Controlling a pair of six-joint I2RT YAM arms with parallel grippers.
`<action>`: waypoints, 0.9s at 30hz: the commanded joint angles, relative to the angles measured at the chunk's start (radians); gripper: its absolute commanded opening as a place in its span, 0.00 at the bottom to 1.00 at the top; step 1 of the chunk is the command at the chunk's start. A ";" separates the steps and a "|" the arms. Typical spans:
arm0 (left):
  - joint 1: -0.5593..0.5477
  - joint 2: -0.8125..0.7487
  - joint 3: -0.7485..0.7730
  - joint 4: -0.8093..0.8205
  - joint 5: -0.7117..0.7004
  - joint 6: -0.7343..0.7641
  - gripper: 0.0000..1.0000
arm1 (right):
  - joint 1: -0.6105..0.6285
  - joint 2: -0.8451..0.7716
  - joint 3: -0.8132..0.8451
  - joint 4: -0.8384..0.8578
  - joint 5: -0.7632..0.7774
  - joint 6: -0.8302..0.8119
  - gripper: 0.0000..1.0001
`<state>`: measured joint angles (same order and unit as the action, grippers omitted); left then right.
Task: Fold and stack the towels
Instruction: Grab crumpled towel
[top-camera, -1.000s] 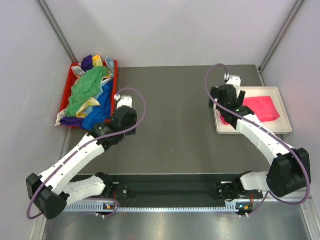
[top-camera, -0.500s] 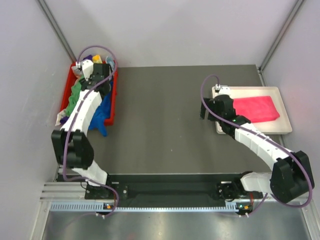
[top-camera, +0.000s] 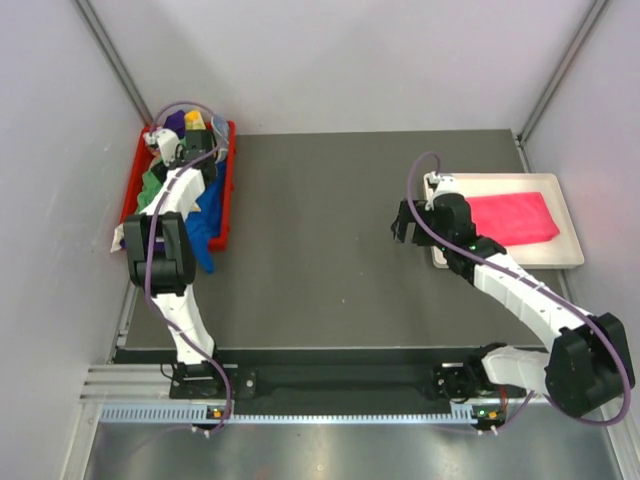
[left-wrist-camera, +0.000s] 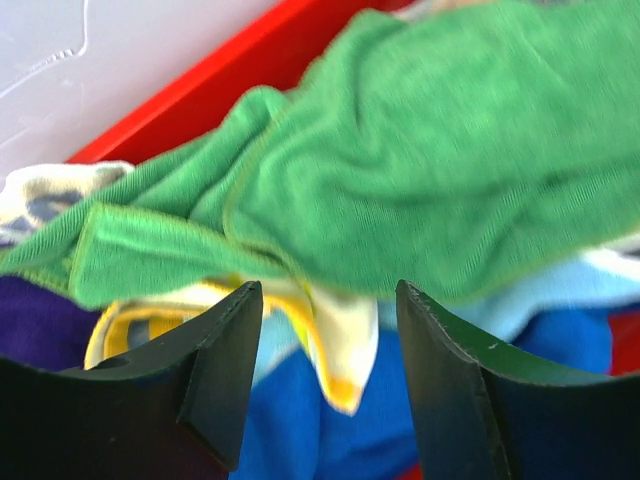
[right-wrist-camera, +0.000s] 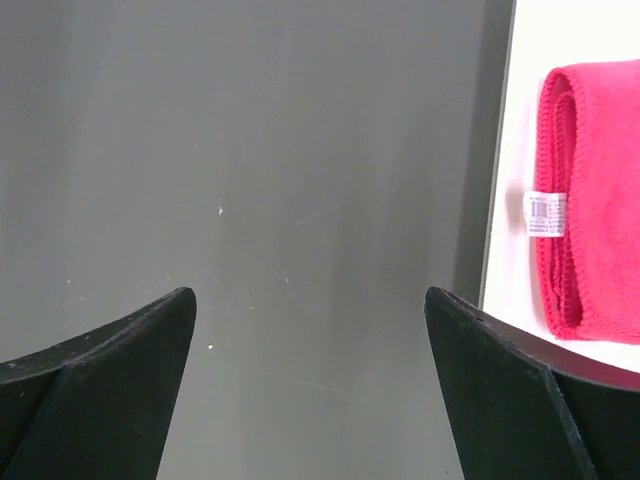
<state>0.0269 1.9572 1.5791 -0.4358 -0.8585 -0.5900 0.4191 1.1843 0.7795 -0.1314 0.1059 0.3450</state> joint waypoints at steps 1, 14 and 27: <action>0.040 0.023 -0.001 0.123 -0.022 -0.004 0.61 | 0.020 -0.015 -0.006 0.049 -0.048 0.015 0.95; 0.090 0.117 0.044 0.106 0.067 -0.039 0.53 | 0.041 0.032 0.010 0.055 -0.072 0.018 0.94; 0.091 -0.035 -0.085 0.253 0.085 -0.030 0.00 | 0.049 0.061 0.020 0.062 -0.072 0.015 0.93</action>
<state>0.1104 2.0384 1.5318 -0.2859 -0.7731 -0.6163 0.4496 1.2392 0.7723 -0.1139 0.0395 0.3527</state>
